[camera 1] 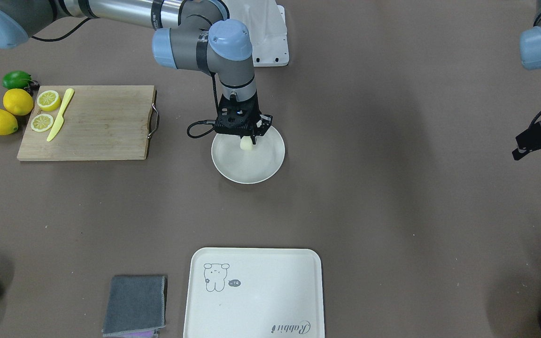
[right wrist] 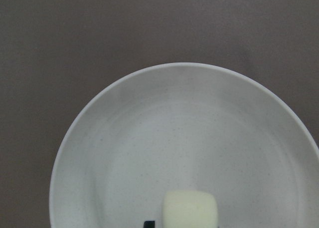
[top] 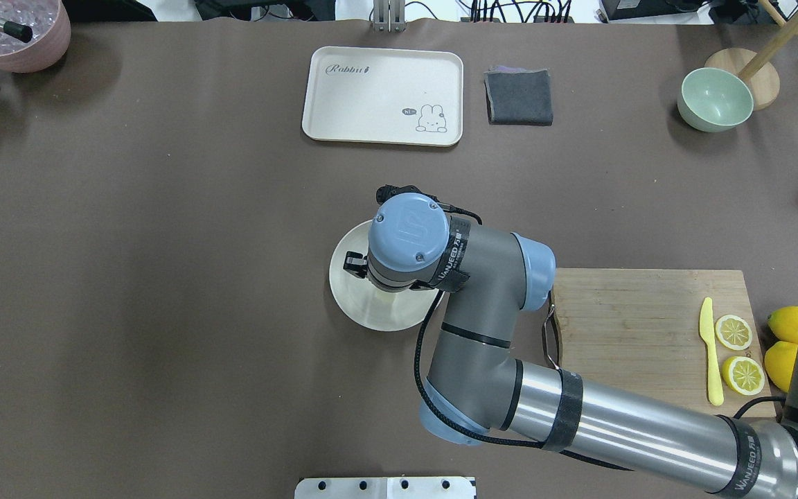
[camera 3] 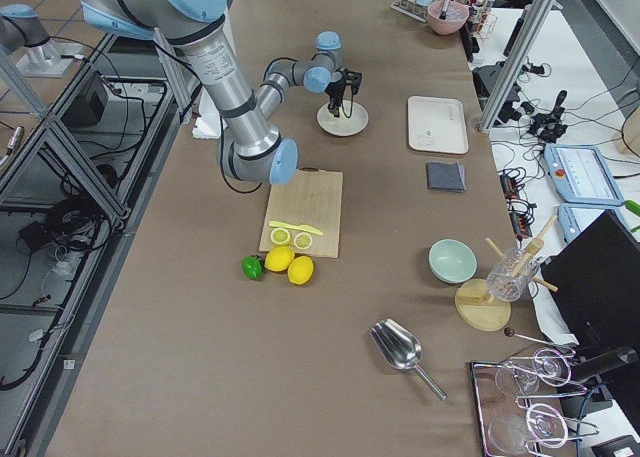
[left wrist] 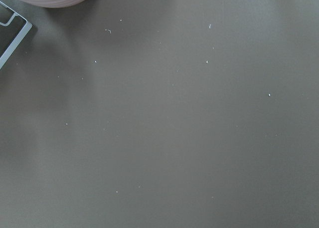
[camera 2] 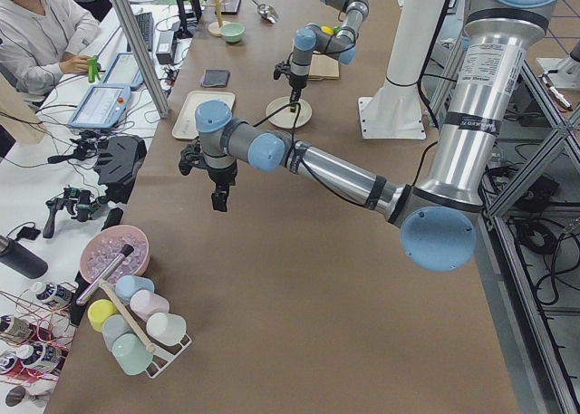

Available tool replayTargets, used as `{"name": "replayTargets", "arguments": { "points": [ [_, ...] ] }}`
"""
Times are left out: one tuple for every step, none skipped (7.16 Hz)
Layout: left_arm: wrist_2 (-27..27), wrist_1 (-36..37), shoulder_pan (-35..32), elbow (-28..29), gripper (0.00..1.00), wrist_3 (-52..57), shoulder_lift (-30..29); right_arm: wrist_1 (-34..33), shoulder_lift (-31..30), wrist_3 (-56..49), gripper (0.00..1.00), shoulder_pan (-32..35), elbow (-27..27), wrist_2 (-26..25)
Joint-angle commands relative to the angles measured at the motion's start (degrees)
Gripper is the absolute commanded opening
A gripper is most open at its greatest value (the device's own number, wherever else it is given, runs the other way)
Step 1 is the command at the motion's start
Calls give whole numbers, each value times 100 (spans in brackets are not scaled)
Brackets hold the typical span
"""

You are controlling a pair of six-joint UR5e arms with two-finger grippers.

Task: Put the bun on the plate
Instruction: 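Lower the bun onto the plate and open the right gripper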

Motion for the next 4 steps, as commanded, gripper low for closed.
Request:
{"name": "replayTargets", "arguments": {
  "points": [
    [5, 0, 9, 16, 98, 2, 7, 3, 51, 12, 99, 0, -27, -37],
    [5, 0, 9, 16, 98, 2, 7, 3, 86, 21, 100, 26, -19, -29],
    [5, 0, 9, 16, 98, 2, 15, 3, 147, 12, 100, 87, -10, -3],
    [5, 17, 0, 16, 98, 2, 24, -6, 174, -5, 100, 183, 16, 33]
  ]
}}
